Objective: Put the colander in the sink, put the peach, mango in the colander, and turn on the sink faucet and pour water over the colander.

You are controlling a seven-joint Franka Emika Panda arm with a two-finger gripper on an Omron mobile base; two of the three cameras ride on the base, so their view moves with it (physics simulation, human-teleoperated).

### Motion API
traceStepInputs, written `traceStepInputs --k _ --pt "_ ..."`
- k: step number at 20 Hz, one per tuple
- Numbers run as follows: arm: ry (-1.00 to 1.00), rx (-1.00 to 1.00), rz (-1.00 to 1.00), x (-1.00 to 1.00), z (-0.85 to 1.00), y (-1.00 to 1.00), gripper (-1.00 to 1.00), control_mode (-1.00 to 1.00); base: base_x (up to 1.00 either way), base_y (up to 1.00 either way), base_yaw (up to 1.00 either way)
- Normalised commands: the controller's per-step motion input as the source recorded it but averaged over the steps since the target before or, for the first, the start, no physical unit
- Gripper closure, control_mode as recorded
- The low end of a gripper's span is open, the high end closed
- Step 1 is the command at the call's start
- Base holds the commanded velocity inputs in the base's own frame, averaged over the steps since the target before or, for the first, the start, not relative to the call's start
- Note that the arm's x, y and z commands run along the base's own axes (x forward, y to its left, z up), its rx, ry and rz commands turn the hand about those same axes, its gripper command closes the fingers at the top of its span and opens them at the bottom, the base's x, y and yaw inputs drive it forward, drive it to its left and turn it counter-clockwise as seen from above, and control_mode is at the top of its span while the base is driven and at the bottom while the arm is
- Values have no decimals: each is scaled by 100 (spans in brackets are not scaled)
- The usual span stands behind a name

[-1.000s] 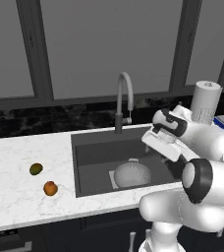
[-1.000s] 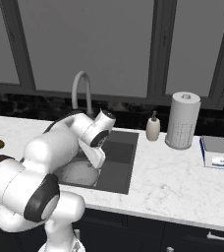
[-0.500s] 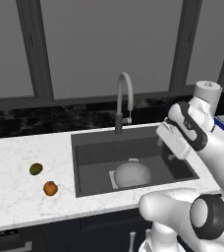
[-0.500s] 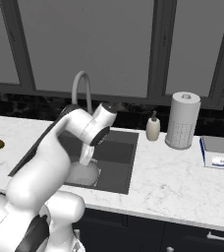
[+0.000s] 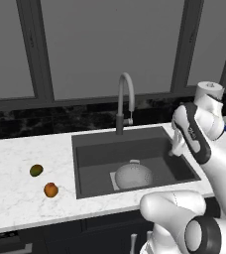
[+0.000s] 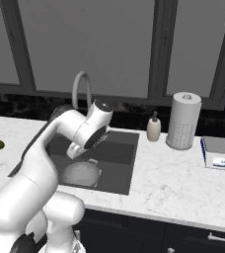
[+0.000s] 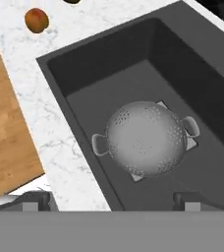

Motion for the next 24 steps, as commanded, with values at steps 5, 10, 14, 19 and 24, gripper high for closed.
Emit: traceStepInputs --k 5,10,14,19,24 --pt "16 -8 -68 -35 32 56 -100 -100 0 0 0" --pt "5 -9 -44 -55 31 100 -100 -100 0 0 0" --pt "6 -5 -23 -48 21 100 -100 -100 0 0 0" --pt "14 -5 -3 -3 6 100 -100 -100 0 0 0" --pt "28 0 0 25 0 98 -100 -100 0 0 0"
